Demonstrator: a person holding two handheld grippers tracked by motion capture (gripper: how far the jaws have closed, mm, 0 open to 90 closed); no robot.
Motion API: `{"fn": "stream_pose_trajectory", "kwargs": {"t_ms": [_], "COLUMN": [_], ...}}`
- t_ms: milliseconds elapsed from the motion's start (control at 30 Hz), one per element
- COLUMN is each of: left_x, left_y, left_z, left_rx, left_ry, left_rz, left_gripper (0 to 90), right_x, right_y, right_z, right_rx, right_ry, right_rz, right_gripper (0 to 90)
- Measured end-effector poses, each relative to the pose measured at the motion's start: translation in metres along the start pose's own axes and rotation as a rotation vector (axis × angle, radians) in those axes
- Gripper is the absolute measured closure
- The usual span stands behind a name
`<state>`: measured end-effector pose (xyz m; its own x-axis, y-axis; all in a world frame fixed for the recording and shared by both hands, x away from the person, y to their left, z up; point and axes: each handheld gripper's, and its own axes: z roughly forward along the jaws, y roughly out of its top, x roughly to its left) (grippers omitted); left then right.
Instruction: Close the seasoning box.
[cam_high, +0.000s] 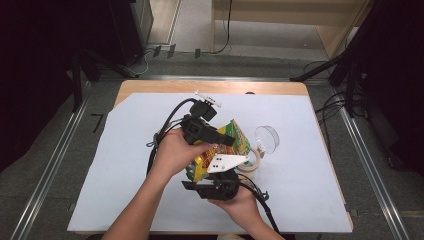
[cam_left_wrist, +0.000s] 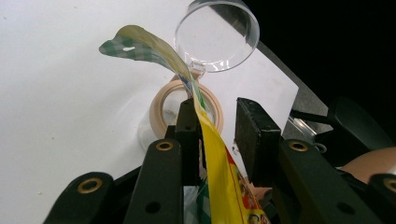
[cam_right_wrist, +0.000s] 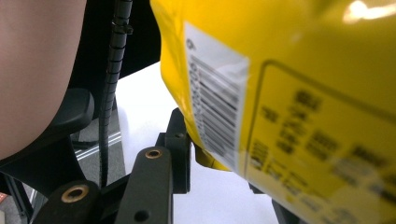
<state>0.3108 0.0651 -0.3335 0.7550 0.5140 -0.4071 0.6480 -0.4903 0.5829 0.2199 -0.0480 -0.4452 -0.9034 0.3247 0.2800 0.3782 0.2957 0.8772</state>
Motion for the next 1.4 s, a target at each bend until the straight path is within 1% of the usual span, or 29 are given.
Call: {"fn": "stream_pose_trajectory", "kwargs": {"t_ms": [467,633,733,867,900,933,967,1033,1100,1167,1267,1300,1333,1367,1400], "left_x": [0.002,0.008,0.008,0.006,0.005,0.003,0.004,0.005,0.008,0.009,0.017,0.017,0.018,0.019,0.02], "left_y": [0.0,-0.001,-0.001,0.0,0.001,0.002,0.004,0.005,0.01,0.012,0.017,0.017,0.017,0.016,0.014], "left_z": [-0.001,-0.006,-0.007,-0.007,-0.006,-0.004,-0.002,-0.001,0.001,0.001,0.0,0.0,-0.002,-0.003,-0.004], "left_rx": [-0.002,-0.017,-0.026,-0.026,-0.021,-0.007,0.001,0.003,0.017,0.02,0.027,0.027,0.019,0.013,-0.001], "left_ry": [-0.011,-0.019,-0.019,-0.017,-0.016,-0.003,0.0,-0.008,-0.022,-0.023,-0.042,-0.042,-0.051,-0.056,-0.067], "left_rz": [-0.011,-0.026,-0.029,-0.019,-0.015,0.0,0.001,-0.001,-0.002,-0.003,-0.017,-0.017,-0.024,-0.02,-0.033], "left_gripper": [70.8,70.7,70.6,70.5,70.5,70.5,70.5,70.6,70.6,70.6,70.6,70.6,70.6,70.5,70.5], "right_x": [0.002,0.005,0.006,0.006,0.005,0.004,0.003,0.002,-0.001,-0.002,-0.007,-0.007,-0.007,-0.007,-0.006], "right_y": [0.001,0.003,0.004,0.004,0.004,0.004,0.003,0.003,0.004,0.005,0.011,0.011,0.012,0.014,0.014], "right_z": [0.0,-0.001,-0.002,-0.001,-0.001,-0.001,0.0,-0.001,-0.002,-0.002,-0.001,-0.001,0.0,0.001,0.002], "right_rx": [0.0,-0.002,-0.005,-0.011,-0.01,-0.007,-0.006,-0.003,-0.001,-0.001,0.004,0.004,0.006,0.006,0.005], "right_ry": [-0.003,-0.003,0.0,-0.002,-0.006,-0.004,-0.004,-0.003,-0.007,-0.007,-0.011,-0.011,-0.013,-0.013,-0.02], "right_rz": [-0.002,-0.012,-0.019,-0.017,-0.017,-0.01,-0.011,-0.01,-0.006,0.002,0.006,0.006,0.006,0.006,0.001], "right_gripper": [67.8,67.4,67.6,67.7,67.9,68.0,68.2,68.3,68.8,68.8,68.9,68.9,68.9,68.9,69.0]}}
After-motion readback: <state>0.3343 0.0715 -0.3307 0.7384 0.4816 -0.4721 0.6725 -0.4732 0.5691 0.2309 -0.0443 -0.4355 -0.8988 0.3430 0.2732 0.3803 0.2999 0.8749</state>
